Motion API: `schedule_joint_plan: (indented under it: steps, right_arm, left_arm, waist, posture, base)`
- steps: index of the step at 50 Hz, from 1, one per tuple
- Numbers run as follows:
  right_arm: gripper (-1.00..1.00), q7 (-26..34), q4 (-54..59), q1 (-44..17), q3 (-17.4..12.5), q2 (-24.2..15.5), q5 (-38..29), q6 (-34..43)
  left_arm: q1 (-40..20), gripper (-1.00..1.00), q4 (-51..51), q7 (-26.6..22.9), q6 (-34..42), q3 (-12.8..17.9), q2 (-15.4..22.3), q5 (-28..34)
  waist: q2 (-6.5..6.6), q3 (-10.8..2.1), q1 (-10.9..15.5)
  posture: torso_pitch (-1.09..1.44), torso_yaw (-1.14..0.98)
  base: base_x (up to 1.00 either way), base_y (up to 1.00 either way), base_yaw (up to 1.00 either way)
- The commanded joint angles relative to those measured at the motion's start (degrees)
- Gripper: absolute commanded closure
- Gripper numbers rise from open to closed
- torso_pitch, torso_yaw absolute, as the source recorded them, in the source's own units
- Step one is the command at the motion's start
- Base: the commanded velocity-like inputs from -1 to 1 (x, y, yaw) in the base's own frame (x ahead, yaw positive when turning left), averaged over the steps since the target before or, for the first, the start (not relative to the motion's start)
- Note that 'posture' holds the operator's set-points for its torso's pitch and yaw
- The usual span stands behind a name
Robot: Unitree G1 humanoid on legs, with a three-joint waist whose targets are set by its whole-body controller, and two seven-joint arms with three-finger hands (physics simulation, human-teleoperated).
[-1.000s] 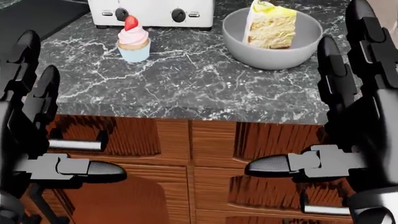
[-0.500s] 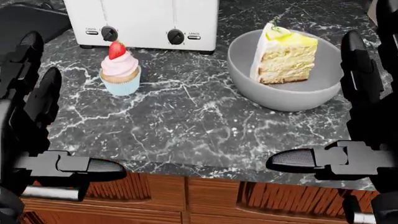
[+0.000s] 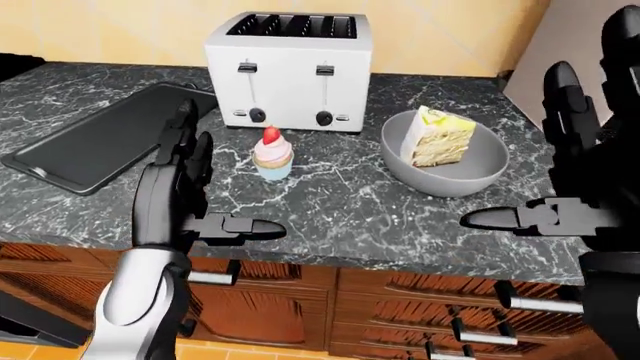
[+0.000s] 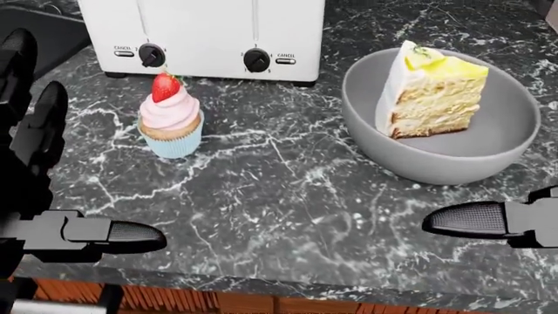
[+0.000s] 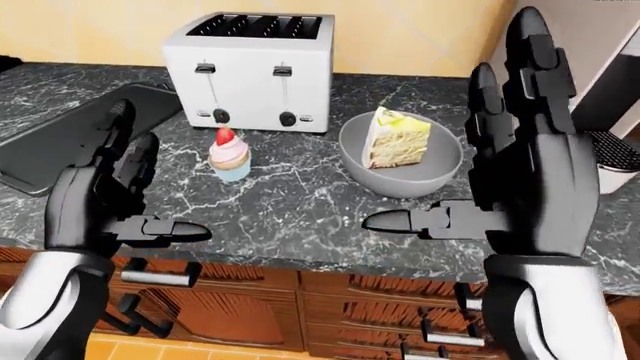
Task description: Pick up the bowl with cake and place it on the tray. Pick up the cupcake and place it on the tray.
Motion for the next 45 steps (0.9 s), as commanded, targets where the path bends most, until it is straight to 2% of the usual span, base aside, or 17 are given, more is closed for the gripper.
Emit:
schedule_joint_plan:
  steps: [1, 5, 8, 10, 12, 14, 18, 21, 24, 26, 30, 37, 45]
  right_arm:
    - [-1.00, -0.8, -1.0, -1.3, -1.2, -3.8, -3.3, -1.3]
    - [-1.00, 2.2, -1.0, -3.9, 2.3, -7.6, -13.9, 2.7]
    - [-1.00, 8.1, -1.0, -8.1, 5.3, -6.8, -24.4, 7.2]
    - [-1.00, 14.7, -1.0, -9.3, 8.1, -4.4, -33.9, 9.5]
    - [-1.00, 21.8, 0.1, -9.5, 13.8, -3.0, -46.8, 9.0]
    - [-1.00, 28.5, 2.0, -10.6, 15.9, 1.2, -57.3, 6.5]
    - [-1.00, 39.6, 6.9, -13.0, 17.2, 9.4, -72.6, -0.8]
    - [-1.00, 44.8, 10.3, -14.7, 17.6, 12.6, -82.6, -6.4]
    - [-1.00, 48.5, 12.9, -16.1, 18.3, 15.9, -89.6, -11.0]
    - [-1.00, 49.1, 15.7, -17.0, 18.7, 17.9, -92.3, -14.2]
    - [-1.00, 48.6, 22.2, -18.1, 18.3, 18.9, -94.8, -20.3]
    - [-1.00, 48.2, 27.0, -21.1, 16.8, 18.8, -95.7, -22.4]
    - [-1.00, 42.8, 35.5, -21.8, 15.6, 17.3, -96.1, -24.4]
  left_arm:
    - [-1.3, -1.00, -1.7, 0.2, -1.6, 0.2, 0.4, 0.2]
    - [-1.5, -1.00, -1.0, 0.1, -2.1, -0.3, 0.4, 0.5]
    - [-1.6, -1.00, -0.6, 0.0, -2.4, -0.6, 0.2, 0.8]
    - [-1.8, -1.00, -0.8, 0.1, -2.0, -0.6, 0.2, 0.9]
    - [-1.8, -1.00, -0.1, -0.1, -2.8, -0.7, 0.2, 1.0]
    - [-2.4, -1.00, -1.4, 0.2, -0.9, -0.7, 0.2, 0.9]
    - [-2.6, -1.00, -1.2, 0.2, -0.9, -0.7, 0.2, 0.9]
    - [-2.6, -1.00, -1.2, 0.3, -1.0, -1.1, 0.1, 1.0]
    - [-2.2, -1.00, -1.1, 0.2, -1.3, -1.1, 0.0, 1.1]
    - [-2.1, -1.00, -1.2, 0.1, -1.4, -1.0, 0.0, 1.1]
    - [-1.9, -1.00, -0.4, -0.1, -2.3, -0.8, -0.1, 1.1]
    - [-1.7, -1.00, -0.4, -0.1, -2.5, -1.1, -0.2, 1.2]
    - [-2.2, -1.00, -0.7, 0.1, -1.8, -1.1, -0.1, 1.3]
  waist:
    - [-0.30, -1.05, 0.0]
    - [-0.59, -0.53, 0.2]
    - [-0.69, -0.39, 0.1]
    - [-0.67, -0.35, 0.0]
    - [-0.60, -0.25, 0.0]
    - [-0.41, -0.26, -0.1]
    - [0.24, -0.40, -0.3]
    - [0.82, -0.55, -0.4]
    - [1.29, -0.71, -0.4]
    - [1.52, -0.81, -0.5]
    - [1.72, -1.15, -0.6]
    - [1.60, -1.55, -0.4]
    - [1.22, -1.91, -0.2]
  posture:
    - [0.00, 0.00]
    - [0.00, 0.00]
    - [0.00, 0.00]
    - [0.00, 0.00]
    - [0.00, 0.00]
    - [0.00, 0.00]
    - [0.00, 0.00]
    - [0.00, 0.00]
    - [0.00, 0.00]
    - [0.00, 0.00]
    - [0.00, 0.00]
    - [0.00, 0.00]
    - [0.00, 0.00]
  base:
    - [0.00, 0.00, 0.00]
    - [0.00, 0.00, 0.00]
    - [0.00, 0.00, 0.00]
    - [0.00, 0.00, 0.00]
    - [0.00, 0.00, 0.00]
    - [0.00, 0.00, 0.00]
    - [0.00, 0.00, 0.00]
    - [0.00, 0.00, 0.00]
    - [0.00, 0.00, 0.00]
    - [0.00, 0.00, 0.00]
    - [0.00, 0.00, 0.00]
    - [0.00, 0.00, 0.00]
    - [0.00, 0.00, 0.00]
